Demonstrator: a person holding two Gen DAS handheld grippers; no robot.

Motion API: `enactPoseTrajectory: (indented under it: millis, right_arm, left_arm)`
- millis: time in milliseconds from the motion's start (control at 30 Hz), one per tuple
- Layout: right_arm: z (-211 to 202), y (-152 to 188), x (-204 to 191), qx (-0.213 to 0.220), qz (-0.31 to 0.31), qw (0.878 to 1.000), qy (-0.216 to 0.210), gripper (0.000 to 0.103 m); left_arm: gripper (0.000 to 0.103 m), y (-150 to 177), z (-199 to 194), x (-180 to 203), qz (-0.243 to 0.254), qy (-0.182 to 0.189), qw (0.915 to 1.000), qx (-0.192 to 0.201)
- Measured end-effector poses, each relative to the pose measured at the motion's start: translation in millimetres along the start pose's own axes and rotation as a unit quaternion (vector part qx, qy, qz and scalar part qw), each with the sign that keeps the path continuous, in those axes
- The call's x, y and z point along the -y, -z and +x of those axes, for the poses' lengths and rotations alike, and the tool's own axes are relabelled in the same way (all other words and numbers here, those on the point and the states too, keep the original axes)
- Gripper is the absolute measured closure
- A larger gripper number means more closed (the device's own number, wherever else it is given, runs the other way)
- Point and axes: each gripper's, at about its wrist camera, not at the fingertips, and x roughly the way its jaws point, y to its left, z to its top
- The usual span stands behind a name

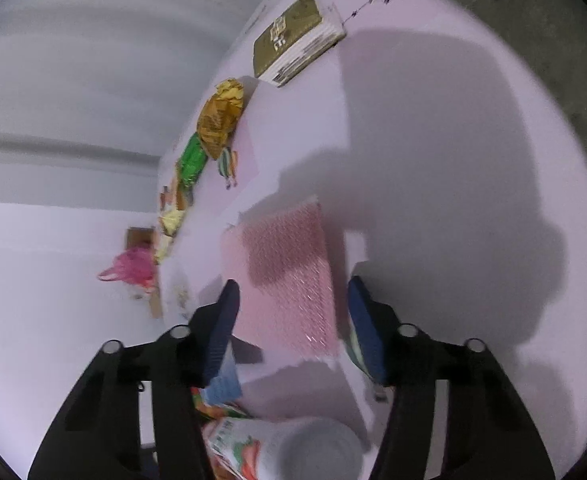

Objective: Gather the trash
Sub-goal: 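Move both tools back over the table while the right tool grasps a pink sponge, then carry the pink sponge to the wastebasket and open the right tool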

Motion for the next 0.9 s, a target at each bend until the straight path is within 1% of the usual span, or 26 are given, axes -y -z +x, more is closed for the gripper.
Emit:
enactPoseTrajectory:
  millis: [33, 100, 233, 300, 433, 533, 633, 733, 767, 833, 867, 900]
  right_arm:
    - [1.4, 0.1, 2.7, 0.001, 0.005, 1.000, -0.001, 0.067]
    - [0.8, 1.4, 6.2, 0.007, 0.010, 1.000, -0.008, 0.072]
    - [-11.4, 4.0, 10.6, 0.031, 0.012, 0.999, -0.008, 0.076]
    - [-23.6, 6.4, 16.1, 0.047, 0.019, 0.999, -0.017, 0.077]
    - [-63.0, 12.2, 37.2, 0.082, 0.039, 0.994, -0.052, 0.078]
    - [-102.0, 22.6, 63.8, 0.113, 0.060, 0.989, -0.077, 0.078]
    - [-156.9, 42.3, 106.8, 0.159, 0.086, 0.979, -0.097, 0.077]
    - [-201.0, 64.7, 152.8, 0.201, 0.120, 0.967, -0.100, 0.077]
    - [-223.3, 77.9, 178.8, 0.224, 0.140, 0.960, -0.097, 0.077]
    - [-248.9, 92.5, 211.2, 0.252, 0.163, 0.949, -0.093, 0.077]
    - [-267.5, 105.9, 236.8, 0.276, 0.183, 0.940, -0.087, 0.077]
    - [-276.2, 111.9, 250.2, 0.285, 0.195, 0.935, -0.081, 0.077]
  left_arm:
    - [0.022, 0.2, 0.9, -0.1, 0.001, -0.001, 1.0000, -0.001]
    - [0.022, 0.0, 2.0, -0.3, 0.000, -0.002, 1.0000, -0.001]
    - [0.022, 0.3, 2.7, -1.8, -0.005, -0.001, 1.0000, -0.002]
    - [0.022, 0.8, 3.6, -1.4, -0.009, 0.001, 0.9999, -0.005]
    - [0.022, 0.1, 3.3, 3.6, -0.006, 0.002, 1.0000, -0.004]
    - [0.022, -0.5, 5.5, 8.5, 0.000, 0.002, 1.0000, -0.007]
    - [0.022, -0.4, 7.9, 13.1, 0.007, 0.000, 0.9999, -0.010]
    - [0.022, -0.6, 8.6, 16.0, 0.013, -0.003, 0.9999, -0.009]
    - [0.022, -0.7, 9.4, 16.5, 0.014, -0.004, 0.9999, -0.010]
    - [0.022, -1.2, 13.3, 17.3, 0.016, -0.007, 0.9997, -0.018]
    - [0.022, -1.8, 15.6, 18.2, 0.019, -0.009, 0.9995, -0.022]
    - [0.022, -2.3, 17.8, 19.5, 0.022, -0.011, 0.9994, -0.026]
